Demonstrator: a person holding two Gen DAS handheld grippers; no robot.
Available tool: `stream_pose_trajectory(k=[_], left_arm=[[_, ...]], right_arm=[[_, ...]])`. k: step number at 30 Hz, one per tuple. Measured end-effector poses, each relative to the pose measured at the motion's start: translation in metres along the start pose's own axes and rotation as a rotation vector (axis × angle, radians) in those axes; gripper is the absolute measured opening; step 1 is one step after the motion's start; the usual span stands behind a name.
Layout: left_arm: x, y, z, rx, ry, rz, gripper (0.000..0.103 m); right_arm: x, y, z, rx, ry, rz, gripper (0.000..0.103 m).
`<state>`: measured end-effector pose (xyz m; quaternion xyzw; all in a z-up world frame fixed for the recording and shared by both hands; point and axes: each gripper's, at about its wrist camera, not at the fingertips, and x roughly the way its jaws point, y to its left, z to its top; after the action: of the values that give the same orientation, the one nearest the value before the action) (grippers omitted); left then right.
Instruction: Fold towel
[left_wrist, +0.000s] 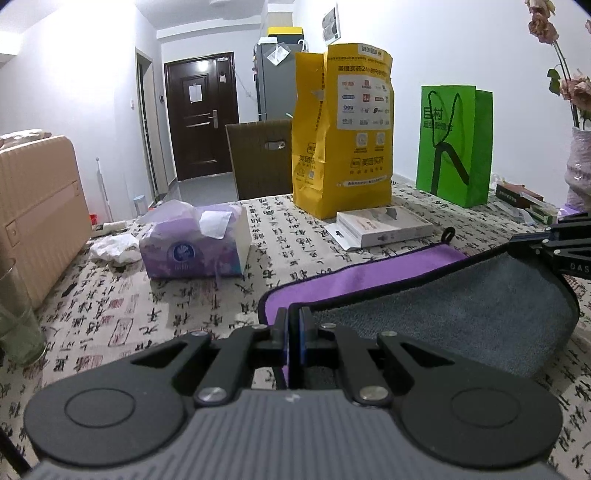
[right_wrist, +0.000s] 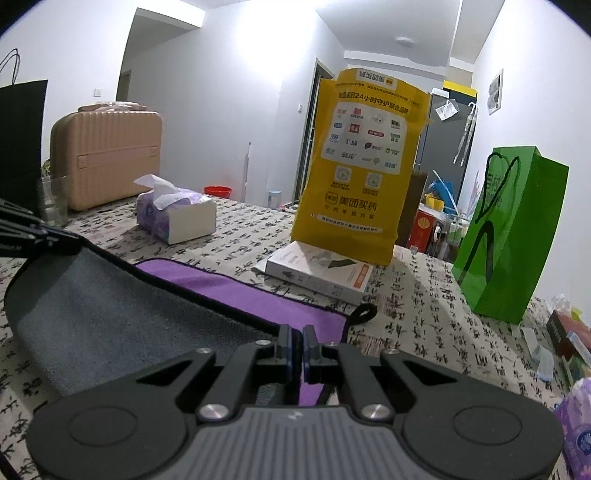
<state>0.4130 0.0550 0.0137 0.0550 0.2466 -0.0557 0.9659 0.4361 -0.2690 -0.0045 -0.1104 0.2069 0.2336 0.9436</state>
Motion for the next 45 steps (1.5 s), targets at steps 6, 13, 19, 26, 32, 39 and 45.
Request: stream_pose_trajectory(k=[6,13,19,26,32,39,45], left_arm=[[0.016,0.004,0.007,0.002,0.000,0.002,0.006],[0.037,0.009,0.014,-0.006,0.012,0.001,0.006],[0.055,0.015,0.023,-0.016,0.015,0.001,0.006],[0.071,0.018,0.031,0.004,0.029,0.011,0.006],[0.088,0.023,0.037,0.010,0.034,0.009,0.006],[0.106,0.027,0.041,0.006,0.046,0.007,0.006],[0.124,0.031,0.035,0.000,0.093,-0.008,0.007]], right_arm=[[0.014,-0.005,0.007,-0.021,-0.009,-0.004,0.005],[0.031,-0.013,0.011,-0.026,-0.007,-0.004,0.005],[0.048,-0.019,0.017,-0.031,-0.005,-0.005,0.005],[0.064,-0.024,0.025,-0.046,-0.008,-0.010,0.005],[0.080,-0.031,0.029,-0.047,-0.002,-0.015,0.005],[0.100,-0.036,0.028,-0.035,0.023,-0.007,0.005],[0.118,-0.041,0.024,-0.016,0.055,0.008,0.005]])
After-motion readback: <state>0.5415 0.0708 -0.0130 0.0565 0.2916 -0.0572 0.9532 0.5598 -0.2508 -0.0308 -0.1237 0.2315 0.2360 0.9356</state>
